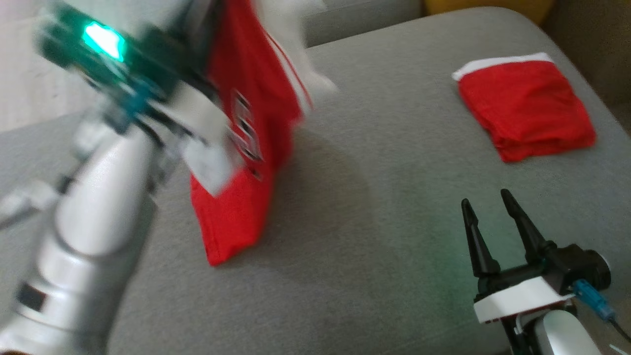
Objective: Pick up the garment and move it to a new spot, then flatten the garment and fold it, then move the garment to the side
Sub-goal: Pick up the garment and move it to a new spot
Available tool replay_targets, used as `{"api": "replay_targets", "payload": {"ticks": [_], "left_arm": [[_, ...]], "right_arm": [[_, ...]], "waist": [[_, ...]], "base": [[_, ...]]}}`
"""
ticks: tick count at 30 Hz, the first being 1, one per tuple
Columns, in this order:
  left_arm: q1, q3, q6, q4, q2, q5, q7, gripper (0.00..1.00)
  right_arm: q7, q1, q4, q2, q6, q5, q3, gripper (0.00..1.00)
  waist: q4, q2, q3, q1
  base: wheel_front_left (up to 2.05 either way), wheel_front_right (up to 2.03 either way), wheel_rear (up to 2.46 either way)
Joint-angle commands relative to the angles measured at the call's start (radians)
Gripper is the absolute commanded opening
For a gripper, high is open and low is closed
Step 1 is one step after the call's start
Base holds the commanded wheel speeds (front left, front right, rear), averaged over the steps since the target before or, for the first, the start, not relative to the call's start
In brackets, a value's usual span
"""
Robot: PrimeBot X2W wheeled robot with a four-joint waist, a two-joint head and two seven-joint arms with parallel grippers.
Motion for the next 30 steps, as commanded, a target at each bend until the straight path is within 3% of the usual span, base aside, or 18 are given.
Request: {"api": "replay_targets", "payload": {"ticks": [1,7,8,9,14,17,23,30], "left_arm": [[0.003,0.015,-0.002,-0.011,0.022,-0.01,-0.005,0.0],[0.182,-0.065,0.021,0.155,-0.042,-0.039,-0.102,0.0],[0.217,-0.073,0.028,0.192,-0.059,-0.049,-0.13,0.43],[0.249,-0.076,0.037,0.229,-0.077,-0.059,-0.158,1.0],[0.373,-0.096,0.096,0.345,-0.157,-0.079,-0.324,1.0],[0.452,-0.099,0.151,0.333,-0.181,-0.077,-0.354,1.0],[0.667,-0.02,0.243,0.103,-0.198,-0.095,-0.357,1.0],[0.845,0.086,0.297,-0.071,-0.2,-0.087,-0.357,1.0]], "right_arm": [[-0.006,-0.013,-0.033,0.001,-0.001,-0.004,0.019,1.0],[-0.006,-0.029,-0.028,0.017,-0.001,-0.002,0.031,1.0],[-0.006,-0.03,-0.026,0.019,-0.001,-0.001,0.032,1.0],[-0.006,-0.03,-0.024,0.02,-0.001,-0.001,0.032,1.0],[-0.006,-0.011,-0.002,0.022,-0.001,0.001,0.021,1.0],[-0.006,0.016,0.015,0.024,-0.001,0.008,0.003,1.0],[-0.006,0.068,0.027,0.033,-0.001,0.017,-0.024,1.0],[-0.006,0.113,0.026,0.046,-0.001,0.014,-0.046,1.0]], "waist": [[-0.032,-0.0001,0.004,0.0001],[-0.044,-0.0001,0.044,0.0001],[-0.043,-0.0001,0.047,0.0001],[-0.039,-0.0001,0.048,0.0001],[-0.002,-0.0001,0.018,0.0001],[0.038,-0.0001,-0.025,0.0001],[0.121,-0.0001,-0.098,0.0001],[0.183,-0.0001,-0.162,0.0001]], "base": [[0.0,0.0,0.0],[0.0,0.0,0.0],[0.0,0.0,0.0],[0.0,0.0,0.0],[0.0,0.0,0.0],[0.0,0.0,0.0],[0.0,0.0,0.0],[0.0,0.0,0.0]]}}
